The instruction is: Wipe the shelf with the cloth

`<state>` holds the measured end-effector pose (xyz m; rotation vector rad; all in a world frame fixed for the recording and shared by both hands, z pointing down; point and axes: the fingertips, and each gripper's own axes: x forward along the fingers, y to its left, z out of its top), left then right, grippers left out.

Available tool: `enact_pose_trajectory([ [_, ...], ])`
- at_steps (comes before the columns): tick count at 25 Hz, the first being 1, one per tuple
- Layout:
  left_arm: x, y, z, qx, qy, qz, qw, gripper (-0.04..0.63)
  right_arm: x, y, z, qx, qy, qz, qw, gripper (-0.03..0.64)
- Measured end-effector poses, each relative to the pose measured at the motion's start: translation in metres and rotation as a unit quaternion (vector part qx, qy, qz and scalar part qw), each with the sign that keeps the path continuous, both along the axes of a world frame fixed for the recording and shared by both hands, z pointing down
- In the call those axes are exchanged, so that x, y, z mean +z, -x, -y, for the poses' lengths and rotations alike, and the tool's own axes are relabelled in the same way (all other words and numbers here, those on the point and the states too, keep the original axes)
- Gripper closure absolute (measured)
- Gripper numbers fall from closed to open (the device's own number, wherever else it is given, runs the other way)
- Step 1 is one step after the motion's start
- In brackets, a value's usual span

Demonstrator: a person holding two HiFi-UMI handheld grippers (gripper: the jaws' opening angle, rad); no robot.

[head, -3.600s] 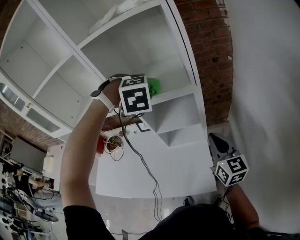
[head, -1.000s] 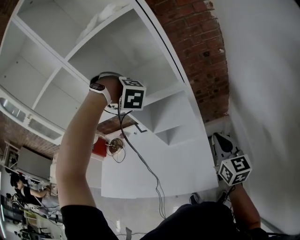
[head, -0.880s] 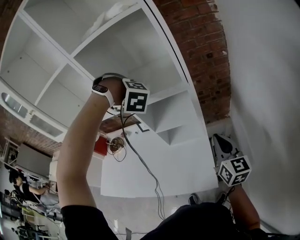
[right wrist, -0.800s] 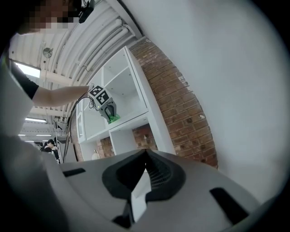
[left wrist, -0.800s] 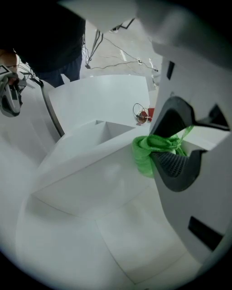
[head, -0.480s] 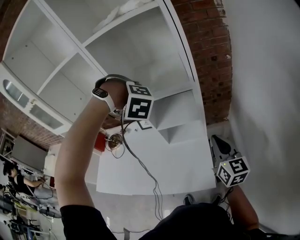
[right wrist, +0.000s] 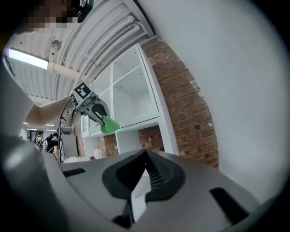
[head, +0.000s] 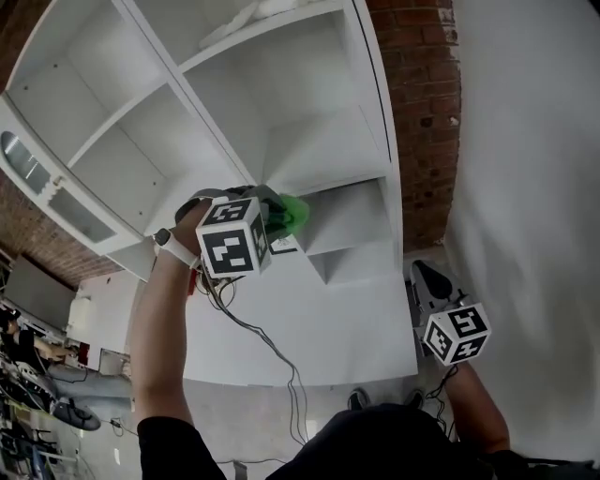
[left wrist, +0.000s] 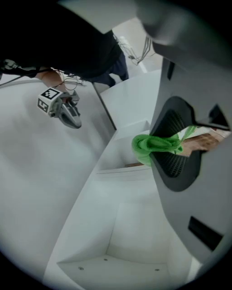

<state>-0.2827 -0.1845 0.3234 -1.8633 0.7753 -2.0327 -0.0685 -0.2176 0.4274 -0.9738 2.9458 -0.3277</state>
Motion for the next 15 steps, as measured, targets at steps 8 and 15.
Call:
enact_pose_trajectory([
  [8, -0.004, -0.025, -0.035, -0.026, -0.213, -0.288, 0.9332, 0.503, -0.026, 0.006, 0.004, -0.002, -0.032, -0.007, 0.999, 0.617],
  [15, 0.020, -0.035, -0.055, -0.110, -0.331, -0.405, 0.8452, 0.502, -0.054, 0.006, 0.005, 0.008, -0.063, 0.005, 0.998, 0.617],
])
